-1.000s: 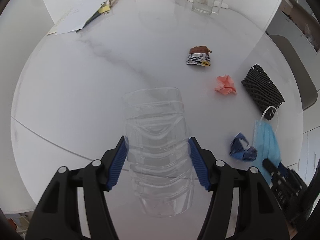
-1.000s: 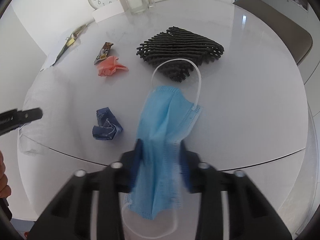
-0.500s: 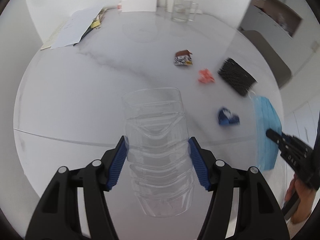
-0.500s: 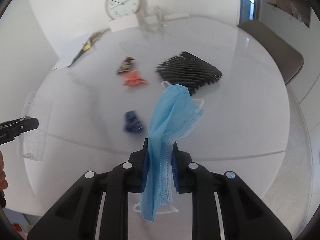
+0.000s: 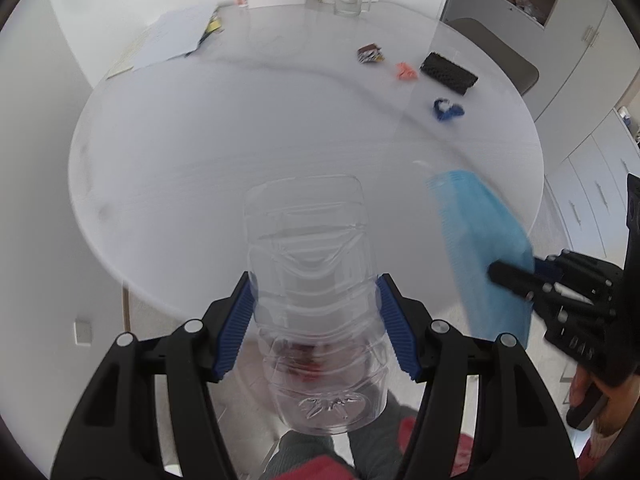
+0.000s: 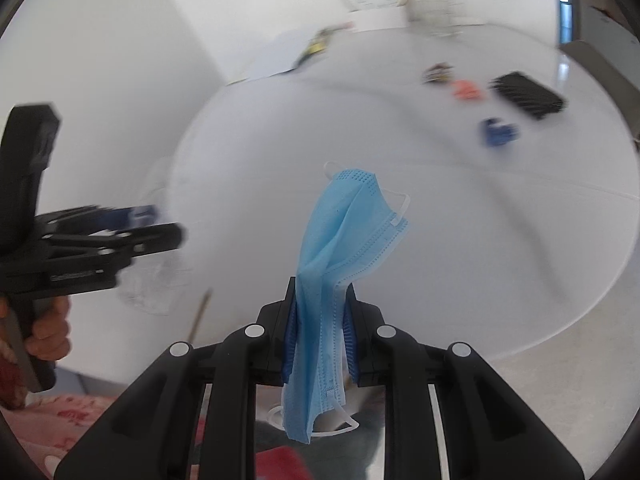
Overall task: Collect trash
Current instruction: 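Carry the bottle and face mask to the pink wastebasket with both tools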
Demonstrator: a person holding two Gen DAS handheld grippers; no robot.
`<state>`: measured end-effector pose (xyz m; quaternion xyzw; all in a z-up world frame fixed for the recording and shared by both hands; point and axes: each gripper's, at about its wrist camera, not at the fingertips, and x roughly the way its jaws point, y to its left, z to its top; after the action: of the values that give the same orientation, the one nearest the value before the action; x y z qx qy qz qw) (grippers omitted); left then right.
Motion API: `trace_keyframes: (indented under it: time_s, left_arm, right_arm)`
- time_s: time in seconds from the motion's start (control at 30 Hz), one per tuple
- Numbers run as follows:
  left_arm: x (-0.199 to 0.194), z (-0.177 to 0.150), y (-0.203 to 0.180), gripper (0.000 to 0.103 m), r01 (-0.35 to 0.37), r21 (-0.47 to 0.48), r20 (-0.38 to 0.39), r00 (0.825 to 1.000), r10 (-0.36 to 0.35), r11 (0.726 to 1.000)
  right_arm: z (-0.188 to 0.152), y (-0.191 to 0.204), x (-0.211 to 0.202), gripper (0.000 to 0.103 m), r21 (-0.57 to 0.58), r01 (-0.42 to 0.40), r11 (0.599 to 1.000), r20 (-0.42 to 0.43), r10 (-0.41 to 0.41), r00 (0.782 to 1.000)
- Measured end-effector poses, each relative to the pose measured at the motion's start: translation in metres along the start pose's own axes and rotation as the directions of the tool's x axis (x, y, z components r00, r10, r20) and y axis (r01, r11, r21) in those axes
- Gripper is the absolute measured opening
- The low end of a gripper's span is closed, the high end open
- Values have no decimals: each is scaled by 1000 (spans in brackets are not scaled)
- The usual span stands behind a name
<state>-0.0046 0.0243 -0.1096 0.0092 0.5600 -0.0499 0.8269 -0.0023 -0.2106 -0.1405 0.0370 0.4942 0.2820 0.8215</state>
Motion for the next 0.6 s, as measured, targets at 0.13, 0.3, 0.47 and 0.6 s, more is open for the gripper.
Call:
trace_keyframes:
  time_s: [0.13, 0.3, 0.47, 0.6]
  left_arm:
    - [-10, -37, 33, 60, -7, -12, -14, 1000, 7, 1000]
    - [-17, -76, 72, 60, -24, -32, -23, 999, 23, 999]
    - [-18, -101, 96, 60, -26, -49, -37, 999, 25, 998]
    - [-17, -112, 107, 60, -27, -62, -48, 999, 24, 998]
  right_arm:
    - [-27, 65, 18, 20, -67, -51, 996, -42, 48, 998]
    - [-54, 117, 52, 20, -141, -87, 986, -93, 74, 993]
    - [-73, 139, 99, 21, -236, -69, 969, -156, 32, 987]
    - [-82, 147, 130, 26, -298, -58, 953, -197, -3, 980]
